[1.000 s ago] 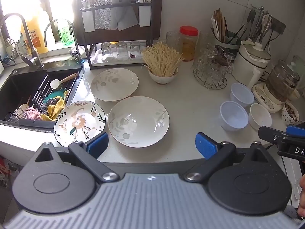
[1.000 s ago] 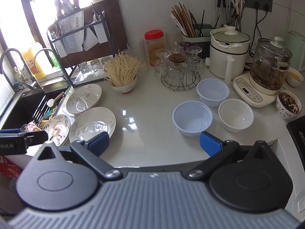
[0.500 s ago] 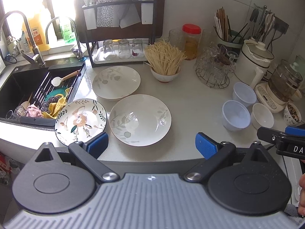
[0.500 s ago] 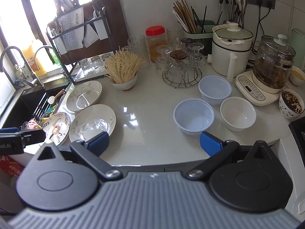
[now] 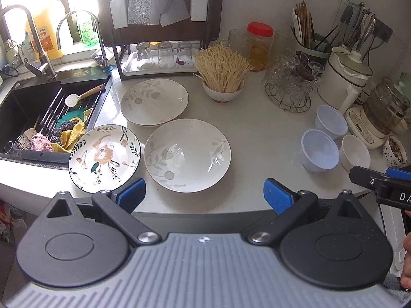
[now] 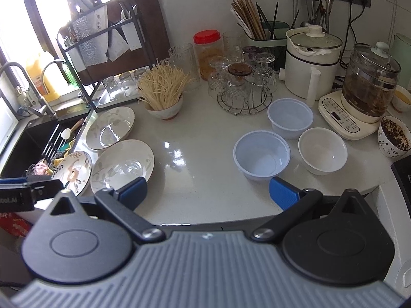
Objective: Organize plates and bowls
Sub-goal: 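Move both grippers toward the floral squirrel-pattern plate by the sink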
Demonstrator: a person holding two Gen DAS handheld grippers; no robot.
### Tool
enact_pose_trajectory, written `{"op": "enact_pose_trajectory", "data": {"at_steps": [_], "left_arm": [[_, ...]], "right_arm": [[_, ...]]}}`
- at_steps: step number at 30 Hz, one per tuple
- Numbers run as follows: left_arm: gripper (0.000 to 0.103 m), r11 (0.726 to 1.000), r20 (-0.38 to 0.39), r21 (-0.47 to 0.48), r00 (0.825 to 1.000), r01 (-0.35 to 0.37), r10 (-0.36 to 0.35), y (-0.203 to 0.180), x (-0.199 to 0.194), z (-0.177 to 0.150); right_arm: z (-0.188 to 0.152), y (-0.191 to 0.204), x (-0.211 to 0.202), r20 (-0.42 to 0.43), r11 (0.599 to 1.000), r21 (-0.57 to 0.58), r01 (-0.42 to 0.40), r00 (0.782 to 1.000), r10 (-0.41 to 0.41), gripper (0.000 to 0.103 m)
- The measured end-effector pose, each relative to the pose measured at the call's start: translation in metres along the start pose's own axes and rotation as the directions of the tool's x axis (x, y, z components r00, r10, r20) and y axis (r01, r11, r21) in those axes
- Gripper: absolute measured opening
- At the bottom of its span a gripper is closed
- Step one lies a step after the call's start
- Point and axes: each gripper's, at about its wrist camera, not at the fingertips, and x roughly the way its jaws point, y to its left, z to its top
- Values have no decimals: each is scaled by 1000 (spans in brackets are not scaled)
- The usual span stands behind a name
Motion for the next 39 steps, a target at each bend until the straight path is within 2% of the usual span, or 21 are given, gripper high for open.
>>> {"op": "enact_pose_trajectory", "data": {"at_steps": [15, 39], "left_arm": [[100, 1000, -8, -11, 1000, 10, -10, 4, 4, 5], [100, 998, -2, -51, 1000, 20, -20, 12, -5, 12]], "right_arm": [[4, 2, 2, 1, 1000, 7, 19, 1000, -19, 103], [11, -2, 4, -10, 1000, 2, -2, 1000, 2, 103]]}}
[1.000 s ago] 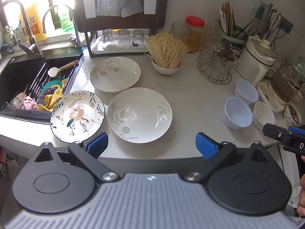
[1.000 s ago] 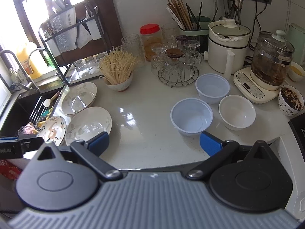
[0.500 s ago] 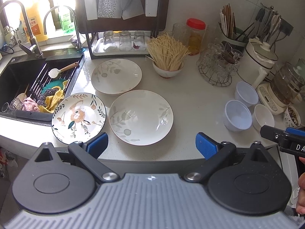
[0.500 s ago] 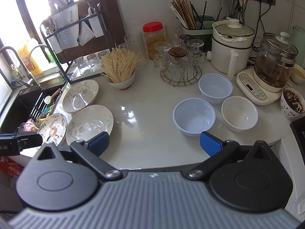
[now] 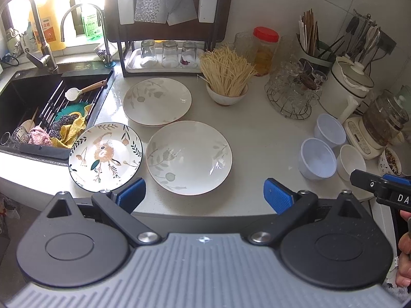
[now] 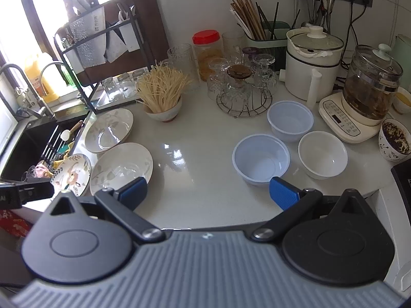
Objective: Organize plates and bowls
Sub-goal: 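Move both grippers toward the floral squirrel-pattern plate by the sink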
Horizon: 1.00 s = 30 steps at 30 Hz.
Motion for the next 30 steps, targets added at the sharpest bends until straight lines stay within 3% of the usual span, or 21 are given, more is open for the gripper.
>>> {"op": "enact_pose_trajectory", "data": {"at_steps": [10, 24, 30], "left_arm": [[100, 1000, 31, 17, 1000, -2, 2, -5, -4, 8], [100, 999, -1, 23, 999, -33, 33, -5, 16, 7], [100, 999, 5, -2, 999, -36, 36, -11, 23, 10]], "right_arm": [[3, 1, 1, 9, 999, -17, -34, 999, 34, 103], [4, -9, 17, -21, 997, 18, -69, 997, 70, 103], [12, -8, 23, -26, 995, -40, -97, 995, 96, 103]]}}
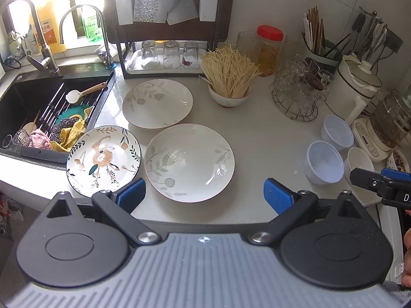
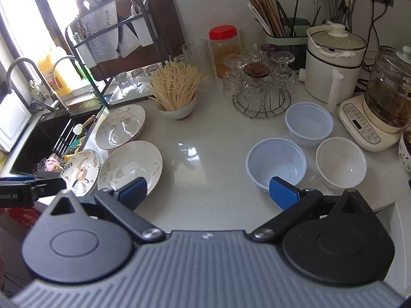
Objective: Organize plates and bowls
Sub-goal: 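Move both grippers toward the floral squirrel-pattern plate by the sink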
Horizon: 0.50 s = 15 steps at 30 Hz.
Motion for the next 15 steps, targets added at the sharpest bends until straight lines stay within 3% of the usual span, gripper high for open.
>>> {"op": "enact_pose_trajectory", "data": {"at_steps": [6, 15], "left_arm": [[100, 997, 5, -75, 1000, 7, -7, -8, 8, 4], [100, 994, 2, -103, 1000, -24, 24, -18, 26, -5]], "right_arm": [[8, -12, 7, 28, 999, -15, -41, 999, 42, 103], [14, -26, 23, 37, 994, -52, -93, 995, 95, 103]]}}
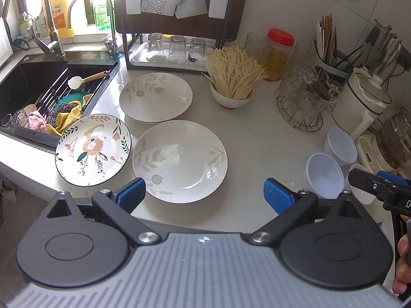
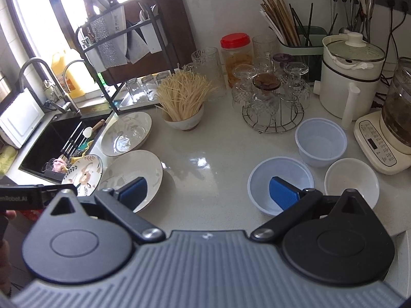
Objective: Organize plates and bowls
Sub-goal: 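Move both grippers toward the floral squirrel-pattern plate by the sink, then close both grippers on the rim of the floral plate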
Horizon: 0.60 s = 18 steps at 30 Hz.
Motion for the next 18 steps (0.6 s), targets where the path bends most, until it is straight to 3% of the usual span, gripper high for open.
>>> {"op": "enact_pose_trajectory", "data": {"at_steps": [10, 18], "left_arm": [[100, 999, -8, 16, 999, 36, -35, 18, 14, 15], [100, 995, -23, 66, 997, 73, -72, 62, 25, 38]], "right_arm": [[3, 9, 12, -5, 1000, 14, -7, 1000, 7, 103], [7, 35, 36, 3, 994, 102, 28, 1000, -28, 103]]}}
